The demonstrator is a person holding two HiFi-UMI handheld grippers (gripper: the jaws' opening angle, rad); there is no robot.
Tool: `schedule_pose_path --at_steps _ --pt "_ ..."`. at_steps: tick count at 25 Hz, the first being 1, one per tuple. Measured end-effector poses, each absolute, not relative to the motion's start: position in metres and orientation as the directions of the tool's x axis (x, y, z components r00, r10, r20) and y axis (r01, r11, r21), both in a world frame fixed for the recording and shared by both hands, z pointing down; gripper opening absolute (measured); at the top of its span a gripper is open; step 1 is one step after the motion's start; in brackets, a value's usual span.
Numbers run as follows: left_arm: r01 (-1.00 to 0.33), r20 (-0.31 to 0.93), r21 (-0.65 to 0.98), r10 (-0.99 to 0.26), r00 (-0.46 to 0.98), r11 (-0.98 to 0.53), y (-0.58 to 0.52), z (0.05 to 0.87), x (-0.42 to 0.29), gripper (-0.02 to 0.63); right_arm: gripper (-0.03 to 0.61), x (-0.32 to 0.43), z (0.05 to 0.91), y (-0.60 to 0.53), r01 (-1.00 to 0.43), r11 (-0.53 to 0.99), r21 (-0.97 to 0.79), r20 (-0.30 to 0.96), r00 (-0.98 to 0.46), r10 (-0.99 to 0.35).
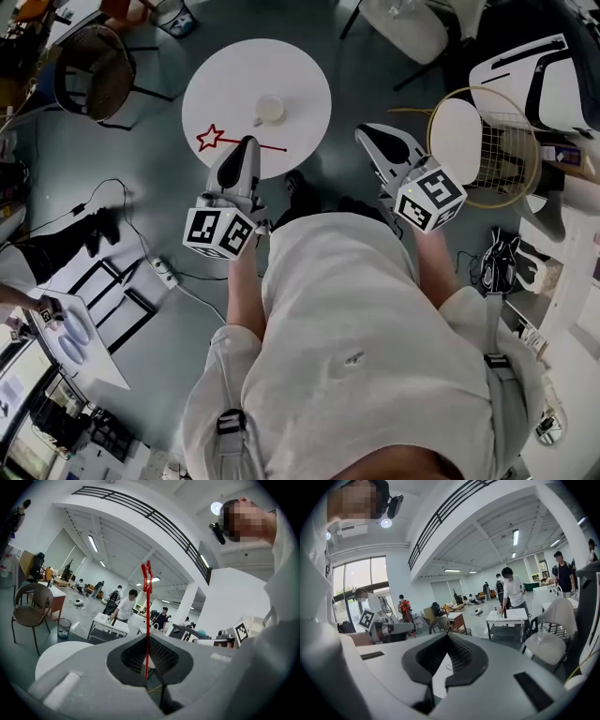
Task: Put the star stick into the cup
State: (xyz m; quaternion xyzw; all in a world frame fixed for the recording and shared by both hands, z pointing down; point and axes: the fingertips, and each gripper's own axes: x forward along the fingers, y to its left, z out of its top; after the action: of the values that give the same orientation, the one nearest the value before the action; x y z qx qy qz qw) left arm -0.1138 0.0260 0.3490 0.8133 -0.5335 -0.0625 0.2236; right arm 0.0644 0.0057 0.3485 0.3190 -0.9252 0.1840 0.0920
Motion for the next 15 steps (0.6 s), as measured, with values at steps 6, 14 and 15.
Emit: schedule_pose_path --at_steps 6,14,15 --pt "-0.827 0.145 0.442 -0.883 0.447 -0.346 0.004 0.355 -0.138 0.015 0.008 0.039 0.353 -0.011 -0.642 0.709 -0.293 0.304 -0.765 -0.567" --pt "-0.813 0.173 0.459 -0.862 0.476 -0.357 -0.004 0.369 -0.168 0.015 0.008 0.008 0.363 -0.012 -0.656 0.687 -0.313 0.338 -0.753 -0.565" --pt "-0.813 0.176 0.461 -0.861 0.477 -0.356 -0.008 0.371 -0.168 0.015 0.008 0.008 0.365 -0.014 -0.657 0.684 -0.316 0.341 -0.752 -0.565"
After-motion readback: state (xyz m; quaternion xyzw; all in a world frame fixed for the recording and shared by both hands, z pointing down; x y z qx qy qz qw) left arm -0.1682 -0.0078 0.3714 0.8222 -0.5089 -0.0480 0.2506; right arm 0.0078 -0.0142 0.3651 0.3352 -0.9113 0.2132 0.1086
